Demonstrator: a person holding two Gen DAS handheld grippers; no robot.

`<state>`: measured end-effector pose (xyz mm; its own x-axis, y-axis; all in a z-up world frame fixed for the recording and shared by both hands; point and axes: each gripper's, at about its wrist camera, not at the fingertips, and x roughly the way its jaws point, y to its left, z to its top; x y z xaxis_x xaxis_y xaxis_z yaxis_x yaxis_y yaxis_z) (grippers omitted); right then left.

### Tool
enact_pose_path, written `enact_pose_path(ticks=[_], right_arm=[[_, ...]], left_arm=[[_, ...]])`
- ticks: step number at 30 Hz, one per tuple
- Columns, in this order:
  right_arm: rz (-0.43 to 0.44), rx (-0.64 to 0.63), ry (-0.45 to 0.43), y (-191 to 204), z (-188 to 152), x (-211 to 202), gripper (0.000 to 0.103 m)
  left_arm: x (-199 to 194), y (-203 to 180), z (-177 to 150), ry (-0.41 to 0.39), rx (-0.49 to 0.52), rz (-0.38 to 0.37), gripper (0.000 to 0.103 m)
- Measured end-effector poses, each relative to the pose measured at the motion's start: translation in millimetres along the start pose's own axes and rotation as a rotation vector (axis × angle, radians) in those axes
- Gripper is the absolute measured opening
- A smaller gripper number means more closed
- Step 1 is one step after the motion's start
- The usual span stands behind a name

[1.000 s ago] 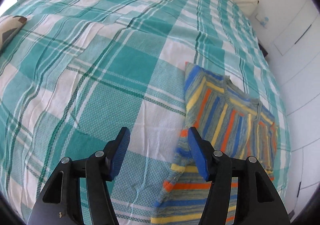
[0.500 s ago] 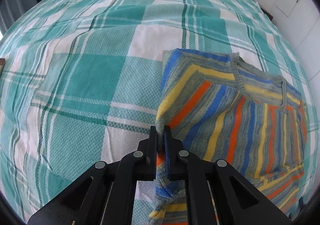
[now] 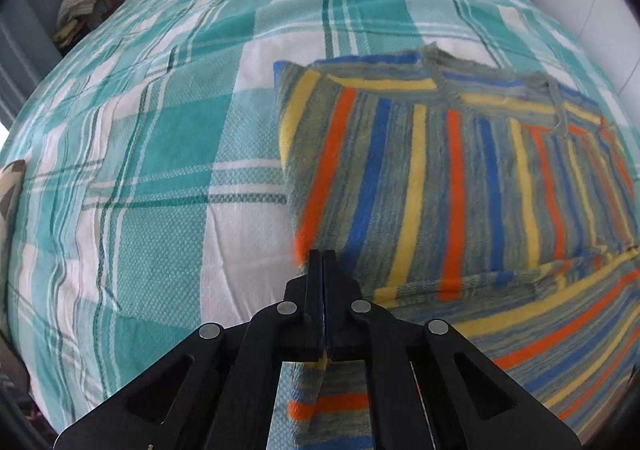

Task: Fold small clothes
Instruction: 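Lift the gripped side with the left tool and fold it over the body, then open the left tool and withdraw it from the sweater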

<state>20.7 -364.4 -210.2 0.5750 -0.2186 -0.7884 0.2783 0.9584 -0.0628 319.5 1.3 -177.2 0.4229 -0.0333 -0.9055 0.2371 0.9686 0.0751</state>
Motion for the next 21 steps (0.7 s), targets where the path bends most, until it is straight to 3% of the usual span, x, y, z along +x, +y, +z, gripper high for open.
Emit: enact_pose_path(ticks=[2, 3, 7, 9, 10, 11, 15, 16, 18, 19, 21], right_arm=[[0.0, 0.0, 0.0, 0, 0, 0, 0.103], [0.0, 0.0, -0.001, 0, 0, 0, 0.103], [0.0, -0.002, -0.001, 0, 0, 1, 0.103], [-0.001, -0.003, -0.001, 0, -1, 1, 0.103], [-0.001, -0.004, -0.002, 0, -1, 1, 0.103], [-0.002, -0.004, -0.002, 0, 0, 1, 0.103], [-0.002, -0.004, -0.005, 0, -1, 0, 0.103], [-0.003, -0.004, -0.006, 0, -1, 1, 0.103], [-0.002, -0.004, -0.005, 0, -1, 1, 0.103], [-0.001, -0.004, -0.004, 0, -1, 1, 0.103], [0.0, -0.005, -0.003, 0, -1, 1, 0.103]], left_arm=[[-4, 19, -16, -0.013, -0.047, 0.073, 0.003], [-5, 28, -23, -0.003, -0.067, 0.065, 0.003], [-32, 47, -31, -0.037, -0.162, -0.059, 0.007], [-50, 40, -28, -0.101, -0.158, -0.102, 0.031], [-58, 32, -25, -0.137, -0.148, -0.118, 0.048], [-64, 23, -20, -0.171, -0.132, -0.131, 0.054], [-53, -16, 2, -0.181, -0.067, -0.155, 0.054], [-41, -21, 3, -0.147, -0.059, -0.137, 0.054], [-12, -24, -4, -0.038, -0.038, -0.032, 0.044], [-7, -20, -15, -0.037, -0.039, -0.03, 0.039], [-17, -9, -29, -0.078, -0.057, -0.002, 0.039]])
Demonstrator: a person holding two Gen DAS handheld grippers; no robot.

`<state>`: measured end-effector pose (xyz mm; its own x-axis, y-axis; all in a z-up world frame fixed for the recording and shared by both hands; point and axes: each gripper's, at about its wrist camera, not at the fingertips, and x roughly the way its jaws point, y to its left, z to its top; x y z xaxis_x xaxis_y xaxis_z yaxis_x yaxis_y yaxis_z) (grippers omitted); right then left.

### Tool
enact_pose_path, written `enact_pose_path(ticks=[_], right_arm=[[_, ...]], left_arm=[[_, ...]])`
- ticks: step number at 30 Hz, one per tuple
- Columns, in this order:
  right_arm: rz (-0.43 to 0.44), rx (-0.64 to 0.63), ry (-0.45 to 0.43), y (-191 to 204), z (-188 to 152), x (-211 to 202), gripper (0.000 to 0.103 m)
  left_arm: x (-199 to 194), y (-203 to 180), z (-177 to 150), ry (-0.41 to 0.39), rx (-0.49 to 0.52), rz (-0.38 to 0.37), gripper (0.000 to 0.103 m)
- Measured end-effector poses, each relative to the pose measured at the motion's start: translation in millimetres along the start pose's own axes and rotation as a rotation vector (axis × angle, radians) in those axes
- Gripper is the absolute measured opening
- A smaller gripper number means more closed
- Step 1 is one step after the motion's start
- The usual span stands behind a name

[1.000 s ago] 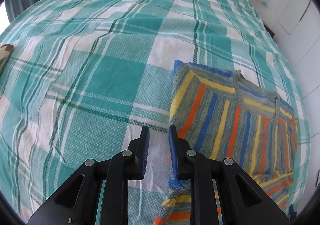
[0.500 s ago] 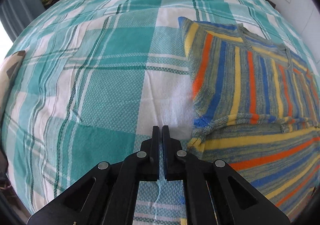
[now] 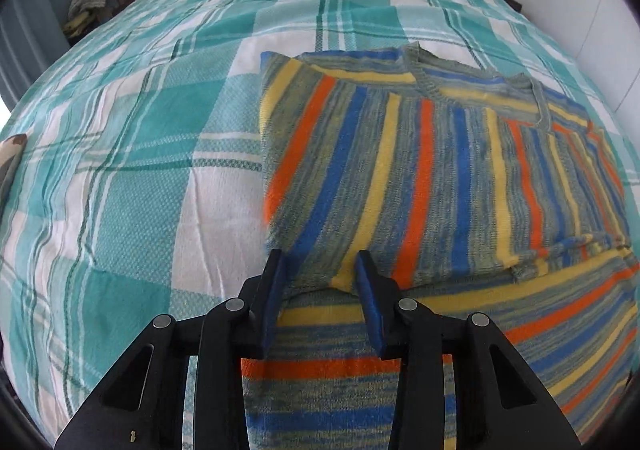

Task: Fold small clothes
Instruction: 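Open the left tool and withdraw it from the sweater, then move both tools to the sweater hem and close on it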

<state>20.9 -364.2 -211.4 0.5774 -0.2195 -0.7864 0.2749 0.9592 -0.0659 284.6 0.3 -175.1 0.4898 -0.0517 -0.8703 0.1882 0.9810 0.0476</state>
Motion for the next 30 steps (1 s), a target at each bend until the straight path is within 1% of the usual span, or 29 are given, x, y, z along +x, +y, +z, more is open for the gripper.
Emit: enact_pose_path(ticks=[1, 2, 4, 6, 7, 8, 10, 11, 14, 17, 19, 21, 22, 24, 26, 30], right_arm=[[0.001, -0.001, 0.0, 0, -1, 0, 0.103], [0.003, -0.002, 0.0, 0, -1, 0, 0.103], [0.002, -0.003, 0.0, 0, 0, 1, 0.103], [0.0, -0.003, 0.002, 0, 0, 0, 0.103], [-0.001, -0.003, 0.002, 0, 0, 0, 0.103], [-0.002, -0.002, 0.002, 0, 0, 0, 0.103], [-0.003, -0.002, -0.001, 0, 0, 0, 0.103], [-0.004, -0.003, -0.003, 1, -1, -1, 0.103], [-0.005, -0.003, -0.011, 1, -2, -1, 0.103], [-0.011, -0.007, -0.021, 1, -3, -1, 0.103], [-0.014, -0.009, -0.026, 2, -4, -1, 0.103], [-0.015, -0.009, -0.029, 2, -4, -1, 0.103], [-0.016, -0.009, -0.03, 2, -4, -1, 0.103], [-0.015, -0.009, -0.03, 2, -4, -1, 0.103], [-0.015, -0.009, -0.029, 2, -4, -1, 0.103], [-0.015, -0.009, -0.03, 2, -4, -1, 0.103]], left_arm=[[-3, 7, -5, 0.011, -0.011, 0.009, 0.047], [-5, 15, -11, 0.024, -0.025, -0.006, 0.05], [-14, 30, -22, 0.03, -0.059, -0.007, 0.05], [-31, 45, -35, 0.018, -0.104, -0.036, 0.057], [-41, 51, -43, 0.003, -0.121, -0.057, 0.063], [-52, 57, -52, -0.018, -0.135, -0.071, 0.072], [-69, 67, -72, -0.05, -0.159, -0.074, 0.083], [-75, 73, -82, -0.058, -0.175, -0.072, 0.085], [-80, 93, -111, -0.055, -0.244, -0.08, 0.085], [-69, 112, -140, -0.028, -0.319, -0.071, 0.086], [-67, 117, -155, -0.04, -0.345, -0.068, 0.086], [-70, 113, -151, -0.035, -0.335, -0.061, 0.091], [-70, 111, -150, -0.035, -0.326, -0.067, 0.096], [-65, 105, -152, -0.031, -0.301, -0.048, 0.097], [-62, 100, -151, -0.024, -0.266, -0.03, 0.1], [-62, 101, -153, -0.03, -0.253, -0.036, 0.102]])
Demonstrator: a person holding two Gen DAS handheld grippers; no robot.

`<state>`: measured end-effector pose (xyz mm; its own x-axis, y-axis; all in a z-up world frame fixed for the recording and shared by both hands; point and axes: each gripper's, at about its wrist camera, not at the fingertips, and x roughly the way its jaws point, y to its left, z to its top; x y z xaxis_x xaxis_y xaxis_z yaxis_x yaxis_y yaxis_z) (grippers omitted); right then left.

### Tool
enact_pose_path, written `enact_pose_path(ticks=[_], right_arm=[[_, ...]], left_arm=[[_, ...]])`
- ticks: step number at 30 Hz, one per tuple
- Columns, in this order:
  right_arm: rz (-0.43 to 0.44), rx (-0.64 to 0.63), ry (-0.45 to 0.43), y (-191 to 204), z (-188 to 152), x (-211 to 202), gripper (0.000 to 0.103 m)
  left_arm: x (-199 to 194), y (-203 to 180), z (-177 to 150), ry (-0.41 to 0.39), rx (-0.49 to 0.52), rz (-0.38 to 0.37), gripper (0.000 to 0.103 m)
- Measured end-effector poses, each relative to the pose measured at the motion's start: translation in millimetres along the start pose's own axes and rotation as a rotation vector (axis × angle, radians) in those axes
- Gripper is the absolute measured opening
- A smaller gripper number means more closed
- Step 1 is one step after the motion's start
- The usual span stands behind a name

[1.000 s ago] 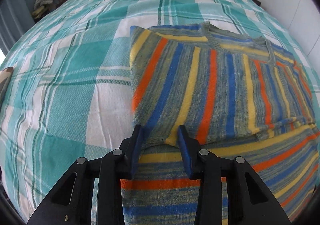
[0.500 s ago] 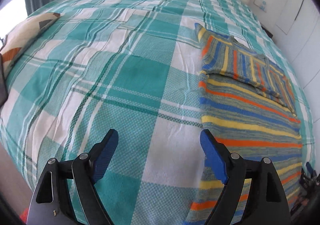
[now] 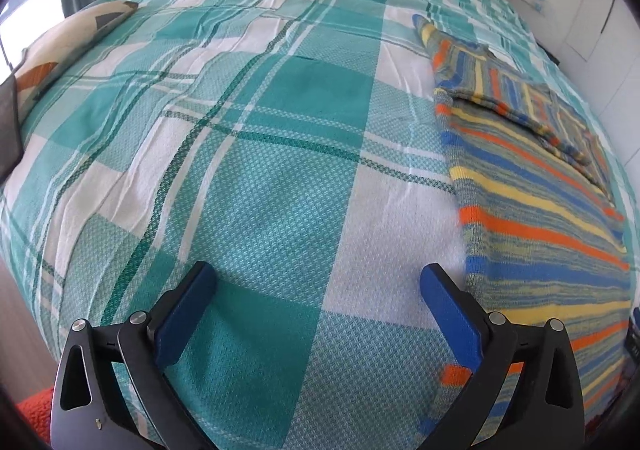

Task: Fold small clothes
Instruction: 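Move both tools to the sweater hem and close on it, then lift the hem with both tools and fold it toward the collar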

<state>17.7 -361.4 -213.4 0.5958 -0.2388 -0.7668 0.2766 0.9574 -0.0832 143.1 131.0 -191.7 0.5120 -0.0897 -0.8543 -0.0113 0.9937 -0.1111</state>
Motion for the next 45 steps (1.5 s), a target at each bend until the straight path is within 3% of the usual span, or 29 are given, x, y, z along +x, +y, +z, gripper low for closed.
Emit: enact_pose_path(ticks=[4, 7, 9, 12, 14, 15, 18, 19, 20, 22, 24, 26, 30, 34, 36, 39, 41, 45], right_arm=[[0.011, -0.001, 0.014, -1, 2, -1, 0.103], [0.064, -0.045, 0.121, -6, 16, -4, 0.102], [0.138, -0.016, 0.181, -16, 24, -19, 0.095], [0.331, 0.047, 0.269, -24, 23, -49, 0.095], [0.479, 0.074, 0.391, -16, 11, -58, 0.093], [0.533, 0.08, 0.452, -10, 3, -60, 0.089], [0.602, 0.048, 0.563, 12, -21, -62, 0.078], [0.598, 0.018, 0.571, 21, -28, -62, 0.078], [0.579, -0.012, 0.576, 29, -33, -59, 0.074], [0.542, -0.047, 0.6, 43, -39, -51, 0.059], [0.532, -0.064, 0.603, 49, -39, -47, 0.006], [0.552, -0.046, 0.593, 48, -33, -51, 0.006], [0.631, 0.062, 0.53, 35, -9, -68, 0.006], [0.745, 0.204, 0.424, 20, 29, -75, 0.006], [0.787, 0.264, 0.37, 15, 56, -66, 0.006], [0.771, 0.285, 0.279, 14, 107, -42, 0.006], [0.754, 0.303, 0.233, 14, 143, -19, 0.006], [0.73, 0.366, 0.222, 8, 206, 49, 0.006]], left_arm=[[-16, 5, -4, 0.027, -0.034, -0.034, 0.1], [-45, 11, -17, 0.05, -0.096, -0.169, 0.1], [-54, 3, -35, 0.114, -0.077, -0.225, 0.1], [-48, -23, -68, 0.247, 0.014, -0.234, 0.096], [-40, -43, -86, 0.34, 0.089, -0.214, 0.078], [-38, -51, -93, 0.372, 0.125, -0.199, 0.076], [-36, -64, -105, 0.425, 0.193, -0.169, 0.065], [-34, -64, -108, 0.447, 0.195, -0.166, 0.051], [-31, -63, -110, 0.471, 0.183, -0.169, 0.028], [-25, -59, -111, 0.52, 0.141, -0.205, 0.005], [-27, -58, -109, 0.523, 0.125, -0.222, 0.004], [-38, -58, -103, 0.495, 0.114, -0.252, 0.004], [-65, -57, -74, 0.413, 0.037, -0.379, 0.004], [-76, -57, -12, 0.277, -0.016, -0.458, 0.004], [-66, -64, 26, 0.214, -0.01, -0.449, 0.004], [-41, -79, 88, 0.15, -0.029, -0.438, 0.004], [-15, -84, 131, 0.137, -0.04, -0.418, 0.004], [38, -98, 190, 0.153, -0.048, -0.369, 0.004]])
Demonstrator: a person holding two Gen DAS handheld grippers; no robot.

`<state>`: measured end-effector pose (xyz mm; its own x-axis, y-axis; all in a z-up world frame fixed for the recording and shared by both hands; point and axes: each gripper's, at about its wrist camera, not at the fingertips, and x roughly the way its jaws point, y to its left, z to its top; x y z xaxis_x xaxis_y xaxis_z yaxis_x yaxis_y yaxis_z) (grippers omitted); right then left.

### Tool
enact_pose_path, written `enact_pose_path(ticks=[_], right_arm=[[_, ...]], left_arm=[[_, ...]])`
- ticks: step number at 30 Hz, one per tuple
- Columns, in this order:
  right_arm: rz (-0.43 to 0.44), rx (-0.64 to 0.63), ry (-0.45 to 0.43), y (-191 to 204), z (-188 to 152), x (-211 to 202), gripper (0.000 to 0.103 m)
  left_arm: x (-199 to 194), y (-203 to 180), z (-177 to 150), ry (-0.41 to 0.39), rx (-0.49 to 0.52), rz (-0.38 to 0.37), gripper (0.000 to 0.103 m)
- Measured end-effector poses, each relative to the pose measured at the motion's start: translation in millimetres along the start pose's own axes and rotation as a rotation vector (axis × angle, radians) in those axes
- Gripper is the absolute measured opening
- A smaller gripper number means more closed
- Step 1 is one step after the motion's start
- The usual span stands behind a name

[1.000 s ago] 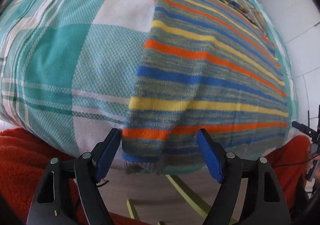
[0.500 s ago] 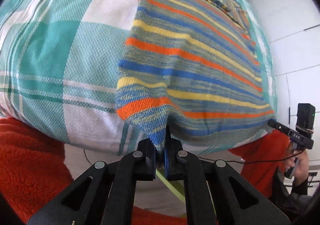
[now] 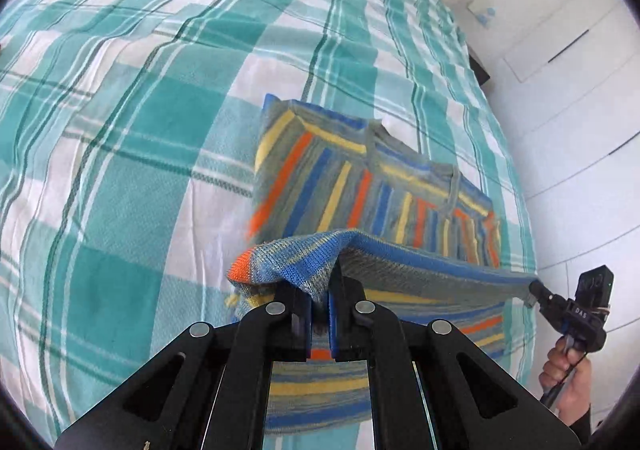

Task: Fold small clothes
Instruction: 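Lift the hem with both tools and fold it toward the collar, then open both tools and withdraw them from the folded sweater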

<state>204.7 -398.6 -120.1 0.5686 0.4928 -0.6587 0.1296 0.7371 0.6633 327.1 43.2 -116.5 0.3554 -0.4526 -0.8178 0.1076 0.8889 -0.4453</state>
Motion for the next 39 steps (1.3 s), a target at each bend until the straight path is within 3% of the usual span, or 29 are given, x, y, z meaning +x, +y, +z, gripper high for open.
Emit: enact_pose_path(ticks=[5, 7, 8, 9, 10, 11, 13, 15, 20, 22, 24, 25, 27, 29, 33, 39], right_arm=[[-0.046, 0.09, -0.011, -29, 72, 62, 0.006], [0.012, 0.138, -0.082, -45, 92, 73, 0.009], [0.023, 0.183, -0.123, -54, 99, 77, 0.022], [0.01, 0.237, -0.175, -63, 104, 78, 0.052], [0.013, 0.284, -0.225, -71, 106, 74, 0.059], [0.029, 0.302, -0.268, -75, 107, 68, 0.059], [0.036, 0.258, -0.295, -71, 108, 56, 0.059], [-0.002, 0.124, -0.263, -53, 104, 48, 0.059], [-0.031, -0.239, -0.04, 17, 63, 66, 0.059], [-0.082, -0.366, 0.045, 34, 30, 80, 0.059], [-0.184, -0.444, 0.12, 31, -8, 88, 0.057], [-0.262, -0.457, 0.16, 21, -26, 89, 0.054], [-0.387, -0.461, 0.163, 2, -55, 72, 0.053], [-0.393, -0.42, 0.115, -5, -75, 43, 0.055], [-0.381, -0.373, 0.05, -9, -108, 2, 0.057], [-0.368, -0.308, 0.049, -10, -148, -14, 0.057]], left_arm=[[61, -2, 62, 0.034, -0.013, 0.051, 0.007], [77, 7, 83, 0.012, -0.072, 0.083, 0.012], [77, 14, 91, -0.018, -0.115, 0.091, 0.024], [72, 21, 97, -0.057, -0.157, 0.074, 0.032], [64, 29, 101, -0.103, -0.193, 0.071, 0.048], [54, 34, 101, -0.142, -0.212, 0.075, 0.056], [37, 36, 97, -0.191, -0.175, 0.073, 0.058], [24, 30, 84, -0.205, -0.101, 0.095, 0.058], [21, -1, 7, -0.105, 0.129, 0.059, 0.068], [32, -4, -33, -0.032, 0.231, 0.149, 0.068], [40, 5, -70, 0.034, 0.297, 0.327, 0.067], [30, 9, -85, 0.014, 0.301, 0.371, 0.067], [2, 12, -110, -0.038, 0.284, 0.436, 0.074], [-18, 6, -128, -0.07, 0.298, 0.484, 0.088], [-34, -10, -146, -0.098, 0.341, 0.54, 0.088], [-50, -32, -154, -0.126, 0.355, 0.52, 0.088]])
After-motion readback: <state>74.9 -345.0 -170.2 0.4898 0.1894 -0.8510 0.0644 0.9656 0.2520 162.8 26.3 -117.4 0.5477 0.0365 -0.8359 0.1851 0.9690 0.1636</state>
